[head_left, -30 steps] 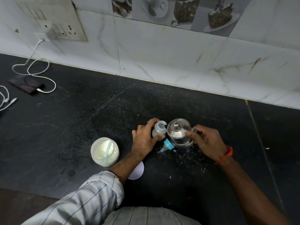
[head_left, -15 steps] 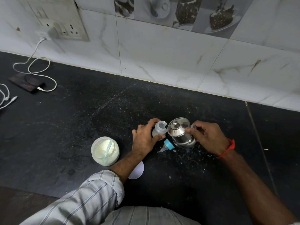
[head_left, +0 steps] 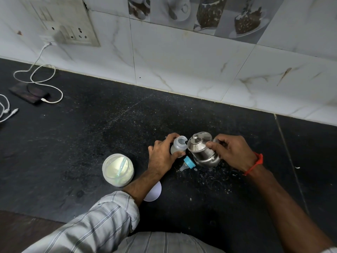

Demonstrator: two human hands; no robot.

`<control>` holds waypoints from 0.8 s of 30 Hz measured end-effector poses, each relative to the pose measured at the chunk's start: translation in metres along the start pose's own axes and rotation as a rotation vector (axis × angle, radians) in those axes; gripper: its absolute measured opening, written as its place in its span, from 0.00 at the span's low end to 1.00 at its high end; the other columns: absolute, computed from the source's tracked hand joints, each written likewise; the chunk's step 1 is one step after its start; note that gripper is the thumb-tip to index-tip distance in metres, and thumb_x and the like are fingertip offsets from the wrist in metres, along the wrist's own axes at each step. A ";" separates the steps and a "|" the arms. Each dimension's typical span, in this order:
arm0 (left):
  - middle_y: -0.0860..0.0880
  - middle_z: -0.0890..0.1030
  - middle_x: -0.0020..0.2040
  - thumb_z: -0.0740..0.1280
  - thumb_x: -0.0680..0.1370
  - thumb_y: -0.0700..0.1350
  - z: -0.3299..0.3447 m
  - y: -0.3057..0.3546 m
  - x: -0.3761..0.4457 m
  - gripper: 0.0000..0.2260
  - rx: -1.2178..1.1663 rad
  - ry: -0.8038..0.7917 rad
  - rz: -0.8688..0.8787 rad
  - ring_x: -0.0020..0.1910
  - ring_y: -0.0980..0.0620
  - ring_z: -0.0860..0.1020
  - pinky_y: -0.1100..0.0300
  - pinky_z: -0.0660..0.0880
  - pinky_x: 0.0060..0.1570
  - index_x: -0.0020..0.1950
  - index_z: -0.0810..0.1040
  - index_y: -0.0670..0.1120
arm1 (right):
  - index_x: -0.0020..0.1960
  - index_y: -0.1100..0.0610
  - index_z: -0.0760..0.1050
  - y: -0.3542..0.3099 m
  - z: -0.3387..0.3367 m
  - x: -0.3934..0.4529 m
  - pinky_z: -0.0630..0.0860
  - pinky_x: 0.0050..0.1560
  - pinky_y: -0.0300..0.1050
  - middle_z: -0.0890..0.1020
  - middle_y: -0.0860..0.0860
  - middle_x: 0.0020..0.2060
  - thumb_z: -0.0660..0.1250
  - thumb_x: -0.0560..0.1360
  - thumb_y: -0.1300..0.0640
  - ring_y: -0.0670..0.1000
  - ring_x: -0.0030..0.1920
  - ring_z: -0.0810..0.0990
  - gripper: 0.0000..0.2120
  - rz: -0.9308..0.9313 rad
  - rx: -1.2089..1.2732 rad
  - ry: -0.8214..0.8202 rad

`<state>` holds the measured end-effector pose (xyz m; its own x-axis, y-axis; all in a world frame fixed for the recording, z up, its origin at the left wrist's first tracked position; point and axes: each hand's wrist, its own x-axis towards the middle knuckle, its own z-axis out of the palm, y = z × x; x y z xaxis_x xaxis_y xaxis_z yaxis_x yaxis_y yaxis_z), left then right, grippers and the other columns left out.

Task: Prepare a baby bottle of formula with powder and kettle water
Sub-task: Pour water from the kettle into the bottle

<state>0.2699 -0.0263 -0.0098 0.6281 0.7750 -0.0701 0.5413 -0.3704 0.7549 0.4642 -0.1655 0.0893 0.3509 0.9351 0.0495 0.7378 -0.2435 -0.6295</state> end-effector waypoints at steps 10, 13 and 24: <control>0.57 0.80 0.64 0.74 0.73 0.59 0.000 0.000 0.000 0.28 0.013 -0.002 0.004 0.67 0.48 0.72 0.44 0.62 0.65 0.70 0.68 0.63 | 0.41 0.53 0.81 -0.006 -0.002 0.002 0.80 0.34 0.43 0.84 0.47 0.32 0.64 0.72 0.36 0.45 0.31 0.82 0.20 0.012 -0.028 -0.014; 0.58 0.80 0.64 0.74 0.73 0.59 -0.001 0.001 0.000 0.28 0.017 -0.002 0.004 0.67 0.48 0.72 0.46 0.61 0.64 0.70 0.68 0.63 | 0.40 0.53 0.81 -0.009 -0.003 0.003 0.78 0.33 0.39 0.83 0.47 0.31 0.64 0.72 0.35 0.45 0.31 0.82 0.21 0.014 -0.028 -0.005; 0.58 0.80 0.63 0.74 0.73 0.59 -0.001 0.001 -0.001 0.28 0.013 0.001 0.008 0.66 0.48 0.72 0.47 0.62 0.63 0.70 0.68 0.63 | 0.40 0.52 0.81 -0.009 -0.007 0.010 0.77 0.31 0.38 0.82 0.48 0.30 0.62 0.70 0.32 0.45 0.29 0.80 0.24 -0.011 -0.076 -0.041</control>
<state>0.2693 -0.0267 -0.0085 0.6319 0.7725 -0.0633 0.5436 -0.3835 0.7466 0.4648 -0.1562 0.1005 0.3196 0.9473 0.0231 0.7838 -0.2506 -0.5682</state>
